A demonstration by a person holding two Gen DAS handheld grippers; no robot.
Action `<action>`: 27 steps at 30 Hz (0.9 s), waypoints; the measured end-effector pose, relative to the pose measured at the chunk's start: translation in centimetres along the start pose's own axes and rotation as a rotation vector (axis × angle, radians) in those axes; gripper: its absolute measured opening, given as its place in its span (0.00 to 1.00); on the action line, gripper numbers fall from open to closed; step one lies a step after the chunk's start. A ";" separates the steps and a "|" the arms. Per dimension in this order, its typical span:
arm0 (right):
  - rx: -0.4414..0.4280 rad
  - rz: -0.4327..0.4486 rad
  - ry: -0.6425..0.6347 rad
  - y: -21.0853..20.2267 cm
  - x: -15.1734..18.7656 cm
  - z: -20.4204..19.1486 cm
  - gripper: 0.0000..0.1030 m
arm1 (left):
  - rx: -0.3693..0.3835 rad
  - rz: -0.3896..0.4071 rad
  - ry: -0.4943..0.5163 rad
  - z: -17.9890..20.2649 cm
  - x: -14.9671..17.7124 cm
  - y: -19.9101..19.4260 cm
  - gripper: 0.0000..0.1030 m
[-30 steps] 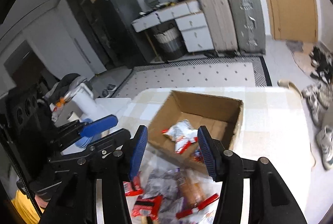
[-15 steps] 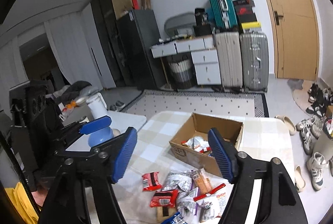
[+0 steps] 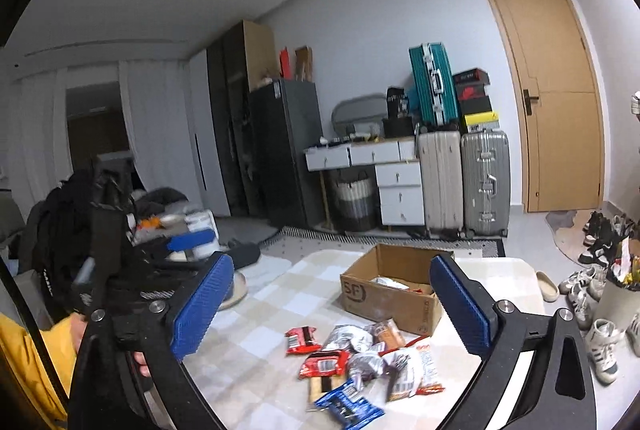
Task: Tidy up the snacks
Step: 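Withdraw both grippers from the box back toward the snack pile, then grasp the blue biscuit pack with the right gripper while the left gripper grasps a red wafer pack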
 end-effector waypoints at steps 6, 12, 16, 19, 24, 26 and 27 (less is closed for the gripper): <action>0.011 -0.020 0.032 -1.5 4.4 -0.7 0.99 | -0.046 -0.029 -0.014 -3.0 4.7 -2.0 1.00; 0.030 -0.080 0.071 -0.7 8.7 -1.1 0.99 | -0.104 -0.061 -0.019 -5.7 9.6 -1.7 1.00; 0.005 -0.122 0.142 0.4 10.9 -1.0 0.99 | -0.113 -0.122 -0.054 -7.1 12.5 -0.1 1.00; 0.011 -0.142 0.154 1.0 11.9 -1.0 0.99 | -0.124 -0.154 -0.083 -8.5 13.7 1.6 1.00; 0.026 -0.200 0.168 2.5 13.1 -0.8 0.99 | -0.136 -0.187 -0.103 -9.6 14.0 5.2 1.00; 0.022 -0.231 0.173 3.3 13.8 -0.9 0.99 | -0.133 -0.200 -0.110 -10.1 13.1 7.2 1.00; 0.028 -0.253 0.171 3.8 14.3 -0.9 0.99 | -0.133 -0.205 -0.112 -10.1 12.8 7.8 1.00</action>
Point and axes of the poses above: each gripper's, at about its wrist camera, not at the fingertips, and y roughly the way its jaws point, z to its right, x to its underside, the point moved 4 cm from there along y, roughly the way its jaws point, and after that the axes turned 13 degrees about -y, right-handed, at the moved point
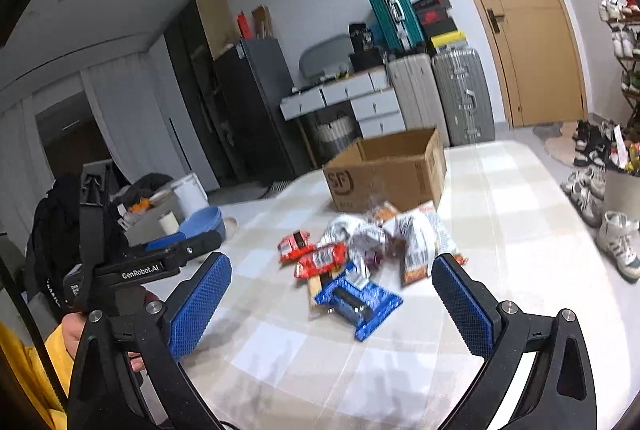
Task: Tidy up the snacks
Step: 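Grasp the blue biscuit pack with the right gripper while the left gripper grasps a red wafer pack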
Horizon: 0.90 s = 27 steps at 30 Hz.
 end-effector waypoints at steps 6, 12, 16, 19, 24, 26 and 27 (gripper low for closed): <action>-0.011 -0.132 0.041 4.0 2.1 0.8 0.99 | -0.004 -0.070 0.000 0.2 1.4 3.4 1.00; -0.070 -0.270 0.075 9.3 4.1 1.8 0.99 | -0.008 -0.149 0.001 0.4 3.6 7.3 1.00; -0.065 -0.354 0.015 12.8 4.2 1.9 0.99 | -0.005 -0.204 -0.011 0.4 4.8 10.2 1.00; -0.077 -0.392 -0.007 14.8 4.3 1.9 0.99 | -0.005 -0.229 -0.014 0.3 5.4 11.7 1.00; -0.109 -0.457 -0.074 17.4 4.4 1.0 0.87 | -0.012 -0.253 -0.022 0.3 5.8 13.9 1.00; -0.103 -0.458 -0.103 17.9 4.4 0.7 0.87 | -0.014 -0.262 -0.026 0.3 5.8 14.6 1.00; -0.105 -0.464 -0.110 18.3 4.4 0.7 0.86 | -0.014 -0.267 -0.028 0.4 5.9 14.9 0.99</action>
Point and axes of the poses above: each gripper's, at about its wrist camera, not at the fingertips, and y roughly the way its jaws point, z to its right, x to its underside, the point moved 4 cm from there along y, roughly the way its jaws point, and after that the axes turned 13 degrees about -y, right-handed, at the moved point
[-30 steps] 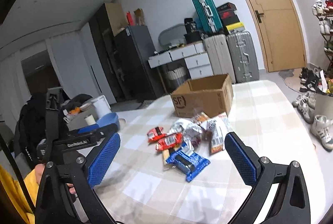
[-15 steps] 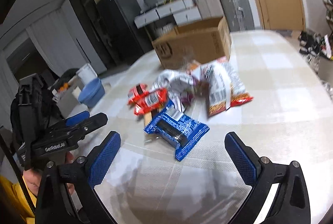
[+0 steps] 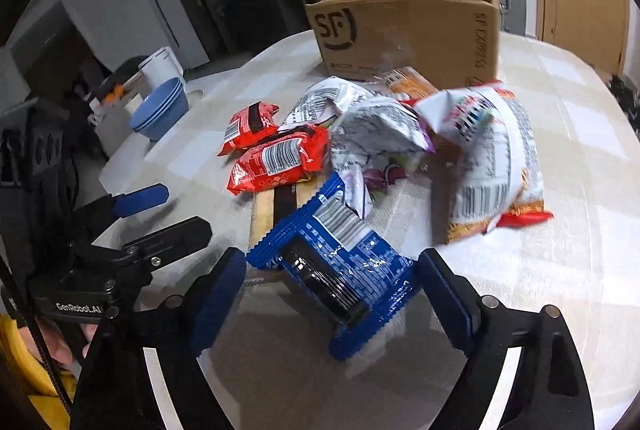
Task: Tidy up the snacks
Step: 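Grasp the blue biscuit pack with the right gripper while the left gripper grasps a red wafer pack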
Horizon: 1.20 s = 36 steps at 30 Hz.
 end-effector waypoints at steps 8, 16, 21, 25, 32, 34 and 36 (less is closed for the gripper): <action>-0.039 0.031 0.060 0.4 0.3 0.9 0.53 | 0.001 -0.023 -0.021 -0.3 -0.8 1.6 0.99; -0.082 0.109 0.066 -1.1 0.3 1.0 0.49 | -0.013 -0.008 -0.027 -1.1 -1.8 1.6 0.99; -0.096 0.171 0.101 -2.8 1.1 1.3 0.49 | -0.043 0.025 -0.072 -2.8 -4.0 1.7 0.99; -0.119 0.204 0.118 -3.4 1.3 1.5 0.49 | -0.072 0.036 -0.109 -4.0 -6.6 2.8 0.99; -0.153 0.226 0.138 -4.2 2.0 1.7 0.49 | -0.072 -0.082 -0.218 -5.7 -9.4 7.7 0.98; -0.160 0.227 0.148 -4.3 2.3 1.9 0.49 | -0.073 -0.077 -0.220 -5.5 -9.8 8.2 0.98; -0.169 0.231 0.160 -4.4 2.4 2.2 0.49 | -0.079 -0.094 -0.217 -5.1 -10.2 8.9 0.98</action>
Point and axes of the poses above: each gripper's, at about its wrist camera, not at the fingertips, and y roughly the way its jaws point, z to its right, x to its underside, the point moved 4 cm from there along y, roughly the way its jaws point, and after that the axes turned 13 degrees about -y, right-handed, at the moved point
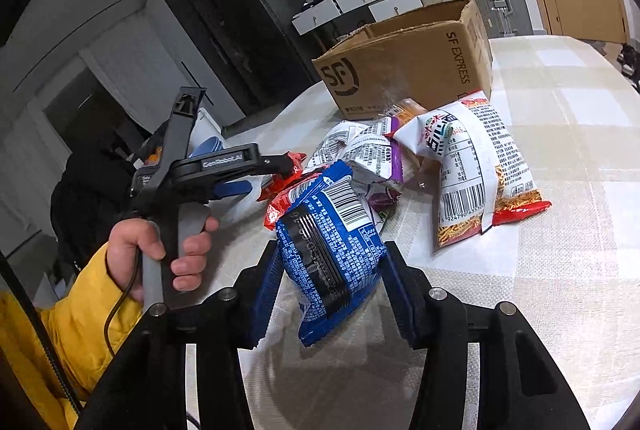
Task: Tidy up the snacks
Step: 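Grasp the blue biscuit pack with the right gripper while the left gripper grasps a red wafer pack, then lift both packs and carry them over the cardboard box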
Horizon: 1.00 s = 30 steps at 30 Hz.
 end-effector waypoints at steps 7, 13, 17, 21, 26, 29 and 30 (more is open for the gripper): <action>-0.013 0.012 0.016 -0.6 0.1 0.5 0.49 | -0.009 0.013 0.092 1.4 1.0 -0.1 0.45; -0.006 0.039 0.020 -1.1 0.1 0.5 0.49 | 0.026 -0.002 0.139 1.5 2.1 -0.9 0.39; 0.021 0.056 -0.012 -1.7 0.0 -0.2 0.49 | 0.037 0.017 0.130 0.8 2.6 -2.5 0.39; 0.028 0.059 -0.024 -2.4 0.0 -1.3 0.49 | 0.049 0.067 0.151 0.6 3.2 -5.3 0.39; 0.041 0.102 -0.031 -4.5 -1.1 -2.6 0.49 | 0.083 0.127 0.187 1.3 4.7 -9.6 0.39; 0.041 0.140 -0.029 -6.3 -2.1 -3.4 0.49 | 0.074 0.177 0.234 2.0 5.9 -12.2 0.39; 0.044 0.157 -0.032 -7.0 -2.5 -3.8 0.49 | 0.078 0.187 0.245 2.3 6.3 -13.0 0.39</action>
Point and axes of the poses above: each gripper's, at about its wrist camera, not at the fingertips, and y roughly the way its jaws point, z to its right, x to its underside, the point moved 4 cm from there along y, roughly the way its jaws point, and after that the axes turned 13 degrees about -y, right-handed, at the moved point
